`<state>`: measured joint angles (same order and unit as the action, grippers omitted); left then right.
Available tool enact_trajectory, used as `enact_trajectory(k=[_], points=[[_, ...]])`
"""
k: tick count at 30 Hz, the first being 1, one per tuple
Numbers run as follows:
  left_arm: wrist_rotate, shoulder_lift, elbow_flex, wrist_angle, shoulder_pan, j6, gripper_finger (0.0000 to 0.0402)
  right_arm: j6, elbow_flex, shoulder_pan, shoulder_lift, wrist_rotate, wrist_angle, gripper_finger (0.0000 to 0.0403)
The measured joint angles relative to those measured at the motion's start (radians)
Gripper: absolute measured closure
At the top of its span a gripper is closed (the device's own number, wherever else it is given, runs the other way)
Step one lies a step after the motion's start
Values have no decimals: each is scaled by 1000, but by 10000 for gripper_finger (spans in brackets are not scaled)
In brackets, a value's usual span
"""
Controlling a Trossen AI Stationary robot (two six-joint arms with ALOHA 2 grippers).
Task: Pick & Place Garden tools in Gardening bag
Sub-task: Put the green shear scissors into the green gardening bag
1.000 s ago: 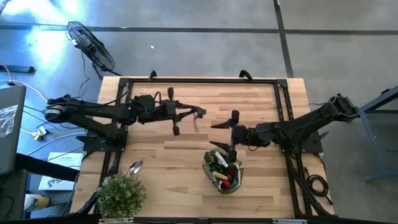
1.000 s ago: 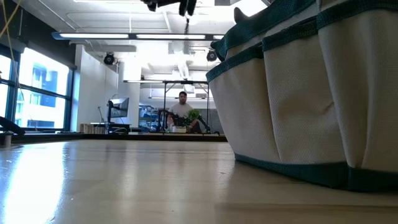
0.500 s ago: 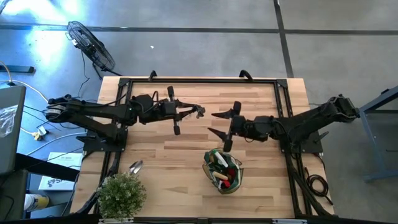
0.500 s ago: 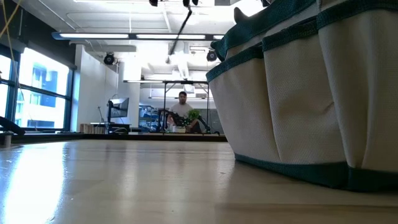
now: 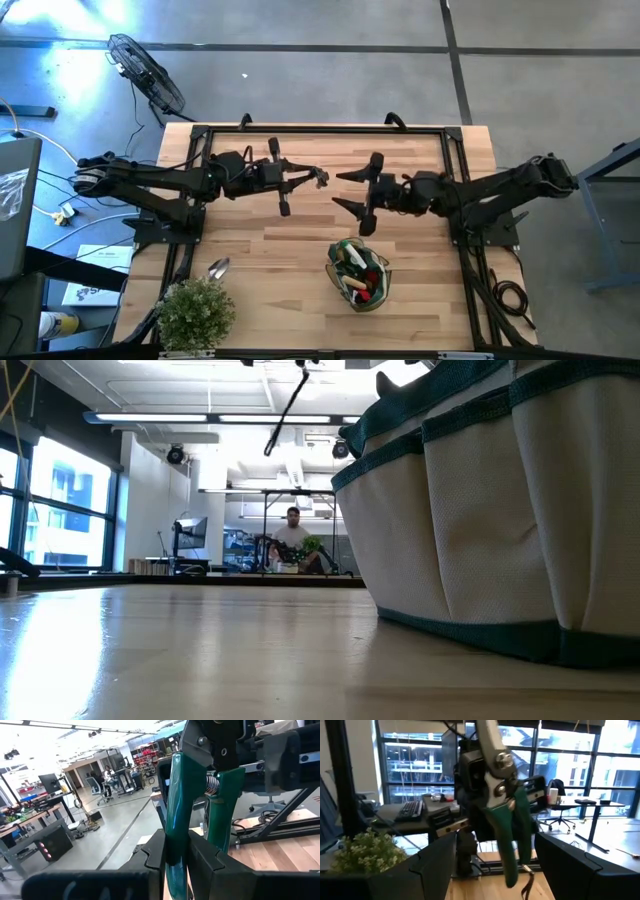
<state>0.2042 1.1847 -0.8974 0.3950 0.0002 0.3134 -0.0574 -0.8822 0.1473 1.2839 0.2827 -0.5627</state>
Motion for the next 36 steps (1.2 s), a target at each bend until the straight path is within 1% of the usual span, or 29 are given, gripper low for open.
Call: enact_trajectory(k=[4, 9, 15, 19, 23, 31, 36], points=[[7, 15, -1, 15, 0, 0, 359, -20, 0, -11, 0, -6, -14, 141], [23, 44, -1, 36, 0, 28, 359, -107, 0, -10, 43, -91, -93, 141], [28, 52, 0, 48, 0, 32, 359, -148, -2, -11, 111, -40, -171, 141], [21, 52, 0, 58, 0, 31, 359, -175, 0, -11, 143, -39, -204, 141], [23, 64, -1, 59, 0, 42, 359, -184, 0, -11, 149, -20, -224, 141], [26, 63, -1, 57, 0, 48, 359, -184, 0, -16, 150, -21, -233, 141], [26, 63, -1, 55, 0, 48, 359, -179, 0, -26, 150, -23, -234, 151]])
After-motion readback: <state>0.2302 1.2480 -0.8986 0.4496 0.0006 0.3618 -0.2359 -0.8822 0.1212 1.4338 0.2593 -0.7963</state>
